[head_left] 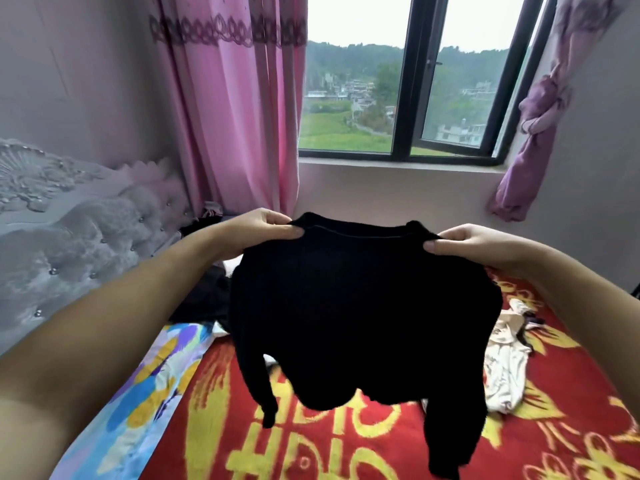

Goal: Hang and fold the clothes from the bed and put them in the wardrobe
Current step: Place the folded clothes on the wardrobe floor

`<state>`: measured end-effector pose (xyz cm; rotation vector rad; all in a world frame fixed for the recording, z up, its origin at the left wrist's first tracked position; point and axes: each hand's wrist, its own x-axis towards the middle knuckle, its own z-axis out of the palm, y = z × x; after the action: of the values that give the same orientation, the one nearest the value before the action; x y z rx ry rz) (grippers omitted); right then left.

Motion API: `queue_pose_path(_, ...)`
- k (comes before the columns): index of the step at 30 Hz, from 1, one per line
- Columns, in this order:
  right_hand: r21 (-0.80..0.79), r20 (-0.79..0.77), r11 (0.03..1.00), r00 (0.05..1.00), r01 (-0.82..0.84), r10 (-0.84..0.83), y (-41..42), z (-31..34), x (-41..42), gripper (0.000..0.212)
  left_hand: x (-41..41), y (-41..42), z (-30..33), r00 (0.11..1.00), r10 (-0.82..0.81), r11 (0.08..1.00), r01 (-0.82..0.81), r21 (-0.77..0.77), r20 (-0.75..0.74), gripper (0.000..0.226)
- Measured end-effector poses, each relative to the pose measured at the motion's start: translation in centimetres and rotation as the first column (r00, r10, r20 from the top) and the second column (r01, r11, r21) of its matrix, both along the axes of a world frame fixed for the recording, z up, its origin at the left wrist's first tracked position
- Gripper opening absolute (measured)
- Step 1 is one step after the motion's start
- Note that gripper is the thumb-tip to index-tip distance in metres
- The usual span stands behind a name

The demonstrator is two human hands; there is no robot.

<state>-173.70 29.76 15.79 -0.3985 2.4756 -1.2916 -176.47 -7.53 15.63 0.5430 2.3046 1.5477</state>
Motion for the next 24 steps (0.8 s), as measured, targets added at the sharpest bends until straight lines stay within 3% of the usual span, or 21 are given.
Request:
queue_pose_path(4, 0.264, -0.261, 0.946, 0.958, 0.189, -0.118, -0.7, -0.8, -0.8, 0.042, -0.2, 0.5, -0.1, 0.995, 0.033, 0.986, -0.047, -0.158, -0.095, 0.031)
queue_pose_path(8, 0.343, -0.64, 0.847, 0.761, 0.406, -0.105, -1.3, -1.5, -1.4, 0.041, -0.5, 1.1, -0.7, 0.931, 0.122, 0.928, -0.23, -0.294, -0.344, 0.037)
queue_pose_path(11, 0.307, -0.741, 0.808, 0.659, 0.504, -0.129, -2.8, -1.2, -1.5, 0.046, -0.7, 2.2, -1.0, 0.844, 0.236, 0.861, -0.412, -0.299, -0.482, 0.042)
queue_pose_path(12, 0.277, -0.73, 0.811, 0.662, 0.516, -0.172, -3.5, -0.9, -1.5, 0.047, -0.5, 2.8, -0.8, 0.836, 0.318, 0.862, -0.452, -0.231, -0.446, 0.041)
queue_pose_path(14, 0.2, -0.637, 0.827, 0.711, 0.525, -0.297, -5.0, -0.2, -1.5, 0.053, 0.0, 4.2, -0.4, 0.864, 0.463, 0.88, -0.475, -0.014, -0.197, 0.034)
queue_pose_path(17, 0.056, -0.412, 0.868, 0.803, 0.493, -0.43, -7.3, 0.6, -1.1, 0.057, 0.8, 6.8, 0.3, 0.882, 0.448, 0.852, -0.47, 0.232, 0.143, 0.027)
queue_pose_path(20, -0.067, -0.285, 0.911, 0.867, 0.407, -0.408, -9.7, 0.4, -0.5, 0.053, 1.9, 9.1, 0.7, 0.884, 0.36, 0.846, -0.444, 0.295, 0.297, 0.026)
queue_pose_path(24, -0.149, -0.299, 0.919, 0.869, 0.365, -0.394, -11.1, -0.5, -0.2, 0.048, 2.7, 10.7, 1.0, 0.886, 0.312, 0.838, -0.426, 0.34, 0.342, 0.026)
